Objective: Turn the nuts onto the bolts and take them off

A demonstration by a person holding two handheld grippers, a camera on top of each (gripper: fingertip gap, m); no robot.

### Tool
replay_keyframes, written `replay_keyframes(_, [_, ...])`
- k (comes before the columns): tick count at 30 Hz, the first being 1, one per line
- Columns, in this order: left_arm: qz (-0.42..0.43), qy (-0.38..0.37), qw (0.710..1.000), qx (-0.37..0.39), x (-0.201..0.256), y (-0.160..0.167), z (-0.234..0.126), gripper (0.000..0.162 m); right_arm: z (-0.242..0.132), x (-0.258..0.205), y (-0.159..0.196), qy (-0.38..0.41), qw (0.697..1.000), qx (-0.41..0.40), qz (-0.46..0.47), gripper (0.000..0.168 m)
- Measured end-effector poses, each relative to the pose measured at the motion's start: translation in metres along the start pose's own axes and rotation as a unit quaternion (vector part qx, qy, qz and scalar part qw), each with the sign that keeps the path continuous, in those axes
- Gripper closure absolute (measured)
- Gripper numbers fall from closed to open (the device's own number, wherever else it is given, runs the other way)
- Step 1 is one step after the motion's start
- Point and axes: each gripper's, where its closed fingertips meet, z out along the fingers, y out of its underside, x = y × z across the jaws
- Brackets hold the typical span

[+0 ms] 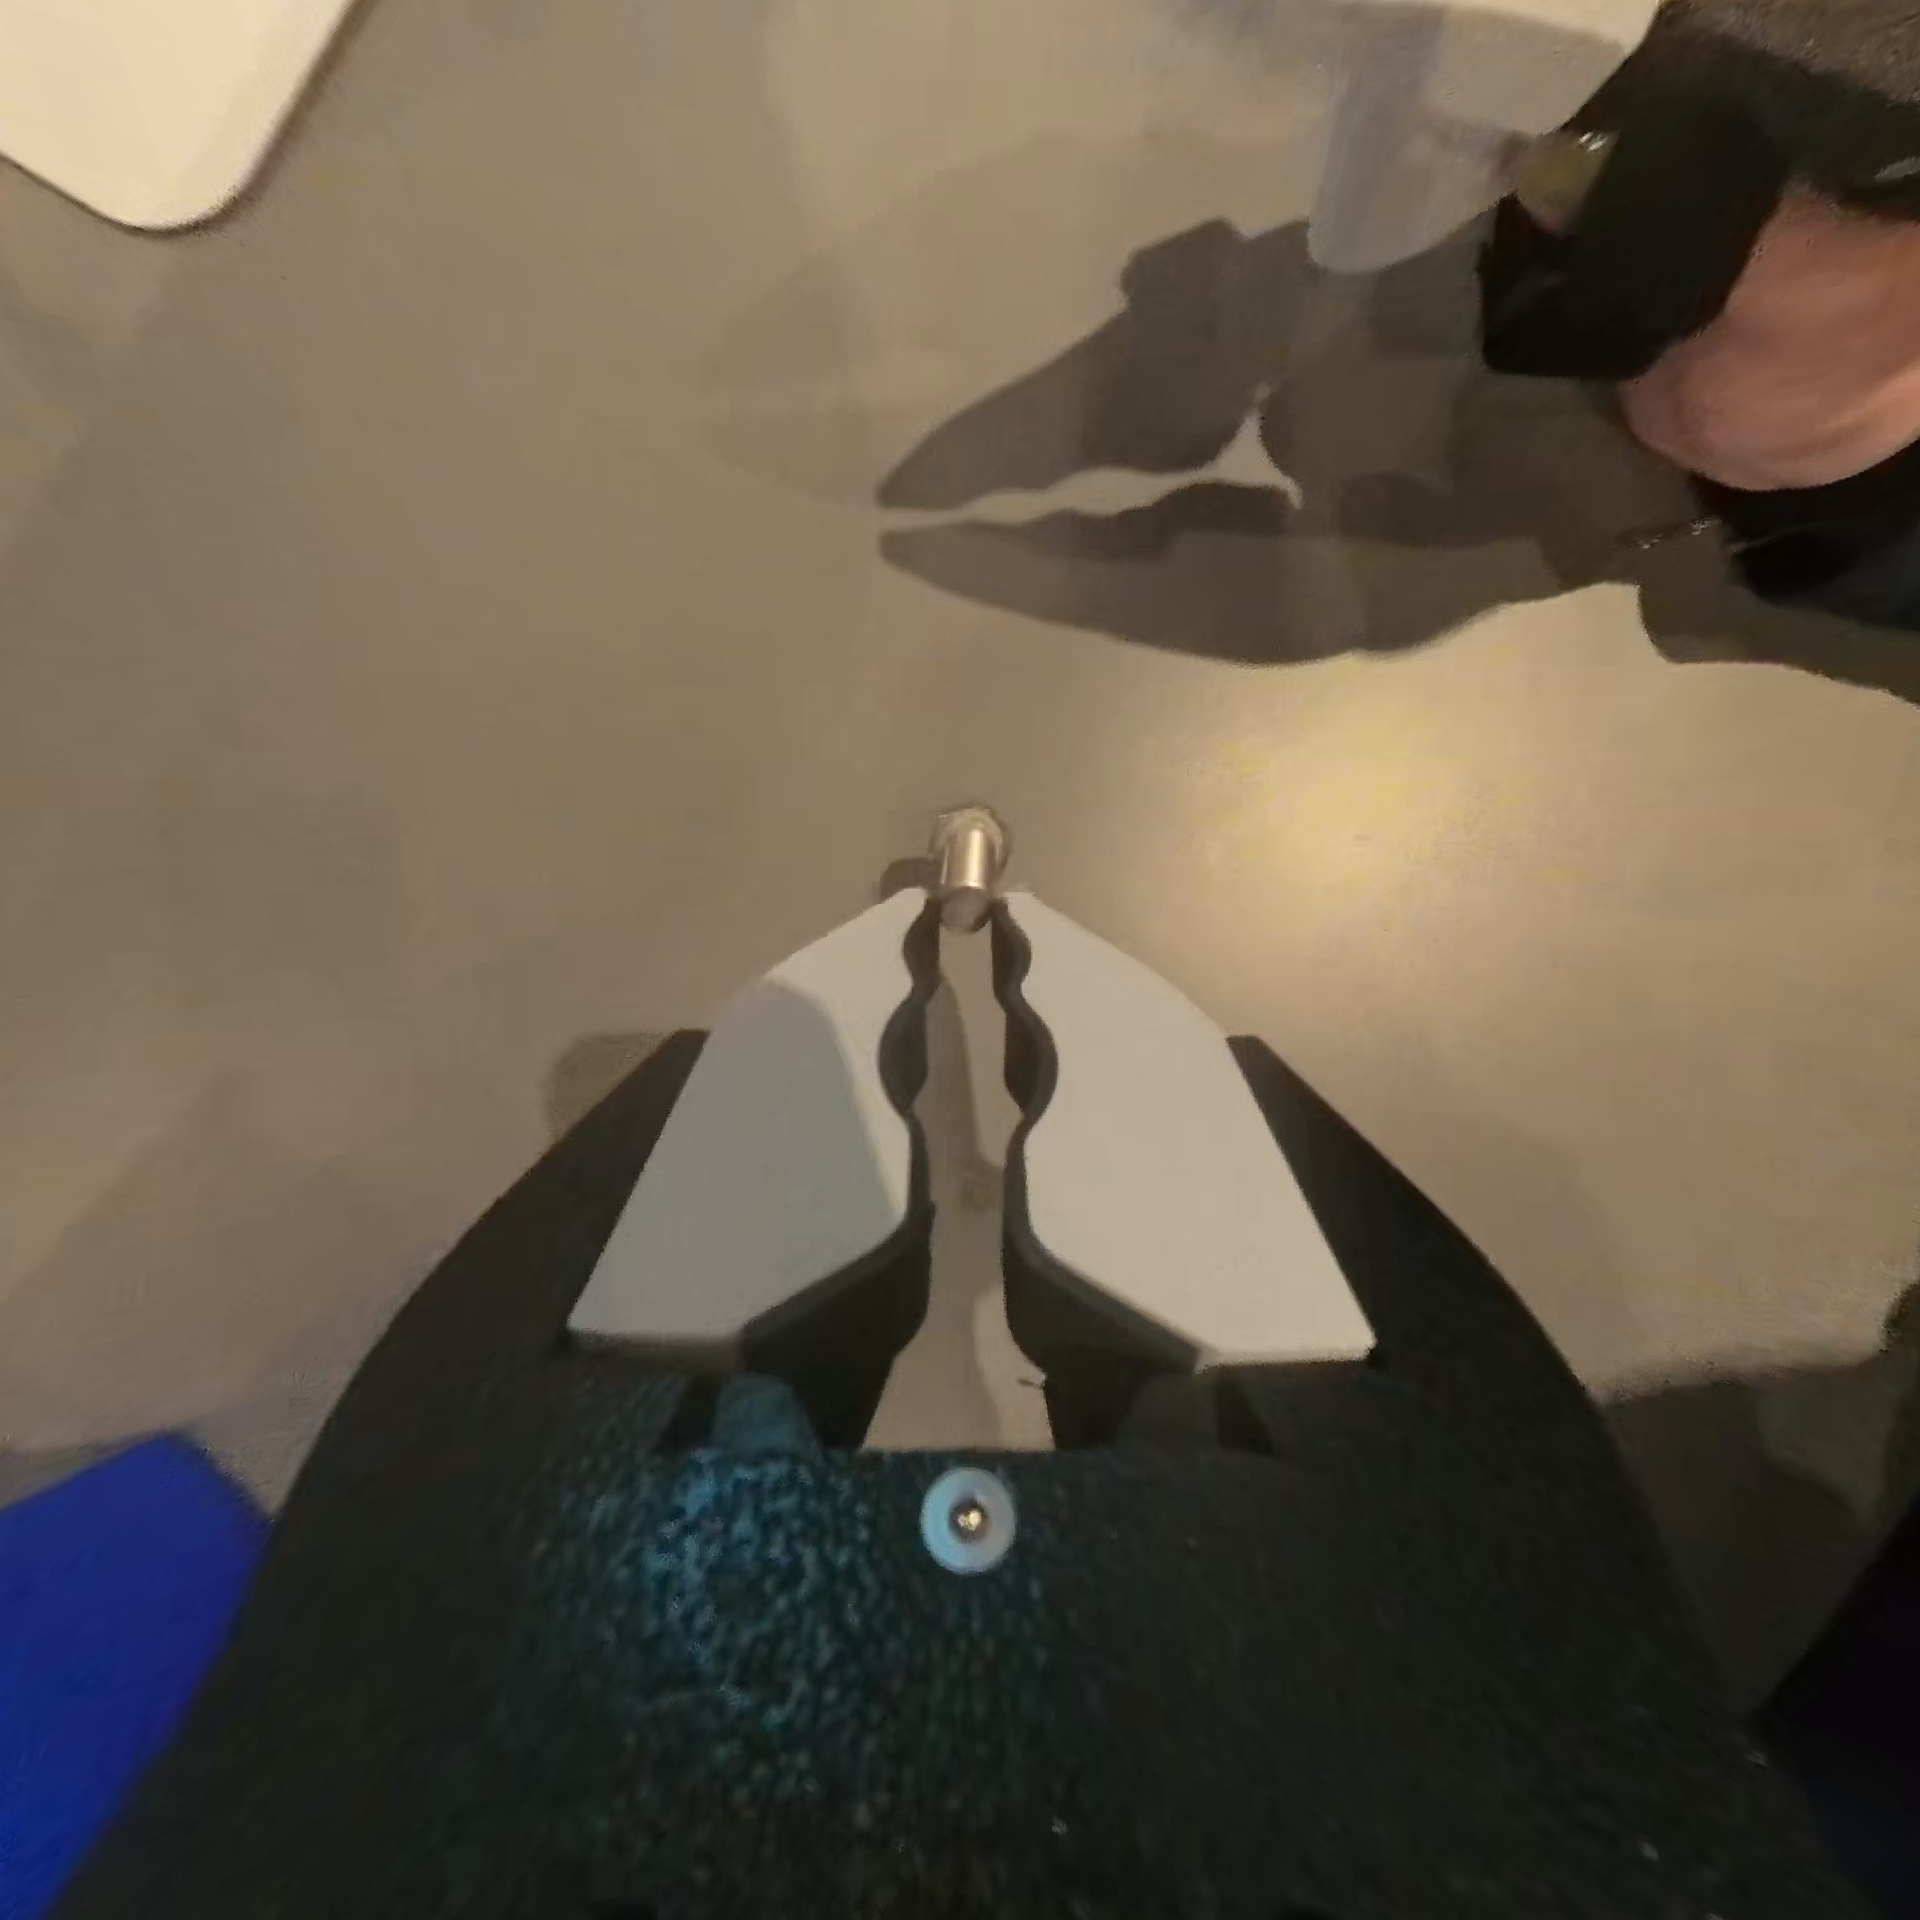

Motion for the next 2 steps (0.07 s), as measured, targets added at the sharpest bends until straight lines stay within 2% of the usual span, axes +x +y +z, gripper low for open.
replay_keyframes(2, [0.001,0.008,1.000,-0.011,0.0045,0.0011,0.0111,0.153,-0.0009,0.0021,-0.0001,0.003,1.000,0.001,0.005,0.161])
